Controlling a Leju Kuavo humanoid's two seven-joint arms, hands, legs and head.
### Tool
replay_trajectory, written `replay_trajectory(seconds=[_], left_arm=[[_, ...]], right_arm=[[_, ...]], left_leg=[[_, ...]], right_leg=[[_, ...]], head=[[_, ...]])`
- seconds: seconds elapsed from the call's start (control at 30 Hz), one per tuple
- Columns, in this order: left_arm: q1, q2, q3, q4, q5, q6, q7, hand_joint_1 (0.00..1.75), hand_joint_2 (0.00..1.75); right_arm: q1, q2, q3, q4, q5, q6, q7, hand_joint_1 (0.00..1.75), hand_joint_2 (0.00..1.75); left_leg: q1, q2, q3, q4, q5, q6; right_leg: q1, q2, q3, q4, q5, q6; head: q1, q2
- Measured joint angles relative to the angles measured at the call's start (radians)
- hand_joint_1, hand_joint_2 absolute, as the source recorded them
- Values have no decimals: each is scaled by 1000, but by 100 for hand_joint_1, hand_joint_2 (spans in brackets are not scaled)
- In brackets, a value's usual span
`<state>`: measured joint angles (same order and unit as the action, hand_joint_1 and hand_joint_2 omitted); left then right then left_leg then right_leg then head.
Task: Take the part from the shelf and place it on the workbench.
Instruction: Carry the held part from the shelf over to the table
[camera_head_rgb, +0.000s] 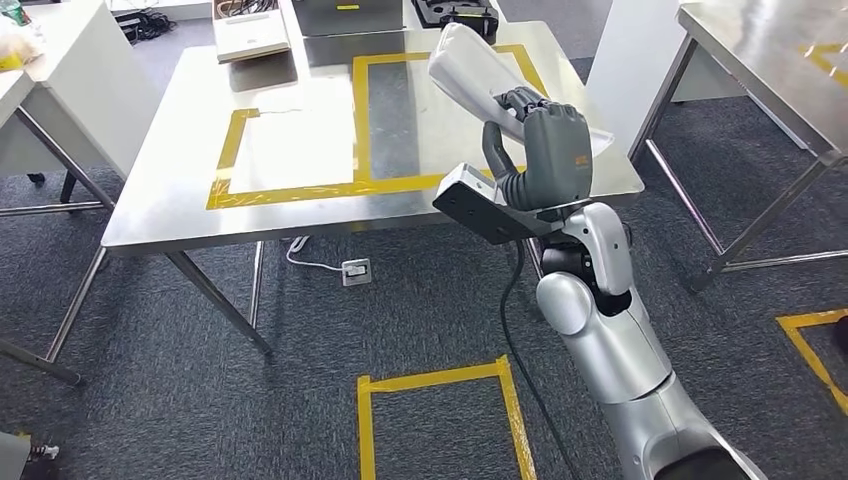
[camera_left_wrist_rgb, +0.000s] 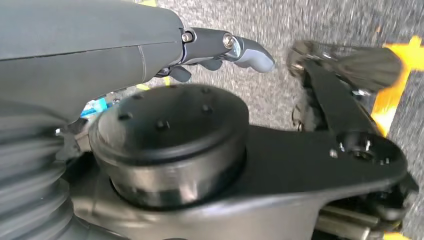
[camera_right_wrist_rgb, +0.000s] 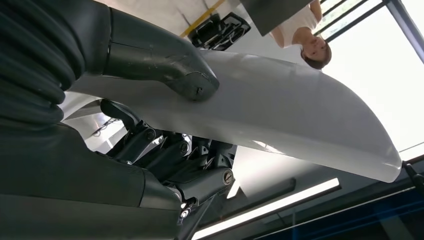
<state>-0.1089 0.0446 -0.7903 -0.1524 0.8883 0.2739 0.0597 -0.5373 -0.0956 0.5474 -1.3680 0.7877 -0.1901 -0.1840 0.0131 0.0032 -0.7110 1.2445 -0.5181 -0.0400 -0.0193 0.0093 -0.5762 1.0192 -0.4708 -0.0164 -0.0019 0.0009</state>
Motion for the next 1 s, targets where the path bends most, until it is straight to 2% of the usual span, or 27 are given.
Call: replay_trajectory(seconds=[0.03,0.07,0.1,0.13,0.23,0.27,0.3,0.33,0.4,0.43,0.47,0.5,0.53,0.57,0.6,0.63,0.67,0.77,0.8,0.83,0.9,0.93,0.97,1.0], left_arm=[[1,1,0,0,1,0,0,0,175],[1,1,0,1,3,0,-1,0,175],[1,1,0,1,5,0,-2,0,175],[0,1,0,1,7,0,-3,0,175],[3,0,0,1,12,0,-6,0,175],[4,0,-1,1,13,0,-9,0,175],[4,0,-1,1,16,0,-13,0,175],[4,0,-1,1,18,0,-18,0,175],[5,0,-1,1,21,0,-25,0,175],[6,0,-1,1,21,0,-27,0,175],[8,-1,-1,1,21,0,-28,0,175],[10,-1,-1,1,21,0,-29,0,175],[11,-1,-1,1,21,0,-30,0,175],[11,-1,-1,1,21,0,-31,0,175],[11,-1,-1,1,21,0,-32,0,175],[11,-1,-1,1,21,0,-33,0,175],[11,-2,-1,1,21,0,-33,0,175],[13,0,-1,1,21,0,-32,0,175],[14,0,-1,1,21,0,-31,0,175],[14,0,-1,0,21,0,-31,0,175],[16,-1,-1,0,21,0,-31,0,175],[18,-1,-2,0,21,0,-30,0,175],[20,-1,-2,1,21,0,-29,0,175],[22,-1,-2,1,22,0,-29,0,175]], right_arm=[[0,0,0,0,0,0,-1,175,175],[0,0,0,0,0,0,-1,175,175],[1,0,0,0,0,-1,-2,175,175],[3,1,0,0,1,-1,-2,175,175],[7,2,2,0,1,-2,-2,175,175],[7,2,3,-1,1,-2,-2,175,175],[7,2,3,-1,1,-2,-2,175,175],[8,2,3,-1,1,-2,-2,175,175],[12,2,4,-1,1,-2,-3,175,175],[15,2,5,-1,1,-2,-3,175,175],[17,2,5,-1,1,-1,-3,175,175],[18,2,5,-1,1,-2,-3,175,175],[18,2,5,-1,1,-2,-3,175,175],[18,2,5,-1,1,-2,-3,175,175],[18,3,5,-2,1,-2,-3,175,175],[20,3,6,-2,1,-2,-3,175,175],[22,2,7,-4,1,-2,-3,175,175],[30,2,7,-12,0,-4,-3,175,175],[31,2,7,-16,0,-5,-3,175,175],[30,2,7,-18,0,-4,-4,175,175],[29,2,7,-18,-2,0,-8,175,175],[28,2,7,-17,-6,2,-11,175,175],[27,2,7,-16,-10,4,-15,175,175],[25,2,7,-14,-15,4,-18,175,175]], left_leg=[[2,0,24,-72,47,0],[1,0,52,-138,77,2],[0,-1,72,-183,91,6],[-2,-2,82,-206,91,12],[-4,-4,88,-212,80,36],[-3,-4,93,-215,78,43],[-2,-4,97,-217,76,51],[-2,-4,101,-218,73,57],[-4,-4,106,-218,66,64],[-6,-5,110,-217,62,65],[-7,-5,115,-216,57,65],[-8,-6,122,-215,52,64],[-9,-6,129,-215,46,63],[-11,-6,136,-214,41,60],[-13,-7,139,-214,36,55],[-14,-7,141,-213,32,50],[-15,-7,142,-215,30,44],[-15,-5,143,-210,19,27],[-15,-5,131,-182,4,22],[-12,-5,106,-132,-19,17],[-8,-5,29,4,-66,8],[-5,-5,-3,52,-72,5],[-3,-5,-20,65,-58,3],[-1,-5,-16,36,-24,1]], right_leg=[[-1,1,9,1,-7,4],[0,2,14,3,-14,10],[1,3,17,4,-19,16],[2,4,18,4,-23,22],[1,3,21,3,-30,41],[0,1,16,18,-39,46],[0,-2,-1,54,-56,50],[0,-4,-32,113,-81,53],[1,-5,-115,255,-129,55],[2,-5,-146,297,-133,54],[3,-5,-157,299,-113,51],[4,-5,-148,260,-76,47],[6,-6,-121,188,-28,40],[10,-6,-91,117,6,33],[13,-7,-65,59,27,27],[17,-7,-49,24,33,22],[19,-7,-44,13,27,18],[11,-3,-31,-2,24,6],[7,-3,-24,-7,23,0],[5,-4,-17,-9,21,-4],[4,-5,-8,-10,13,-10],[4,-5,-4,-9,8,-10],[4,-4,2,-9,3,-9],[3,-3,9,-9,-2,-6]], head=[[0,0],[-1,0],[-1,0],[-1,0],[-2,0],[-2,0],[-2,0],[-2,0],[-1,0],[-1,0],[-1,0],[-1,0],[-1,0],[-2,0],[-3,0],[-3,0],[-4,0],[-5,0],[-5,0],[-6,0],[-7,0],[-7,0],[-7,0],[-7,0]])
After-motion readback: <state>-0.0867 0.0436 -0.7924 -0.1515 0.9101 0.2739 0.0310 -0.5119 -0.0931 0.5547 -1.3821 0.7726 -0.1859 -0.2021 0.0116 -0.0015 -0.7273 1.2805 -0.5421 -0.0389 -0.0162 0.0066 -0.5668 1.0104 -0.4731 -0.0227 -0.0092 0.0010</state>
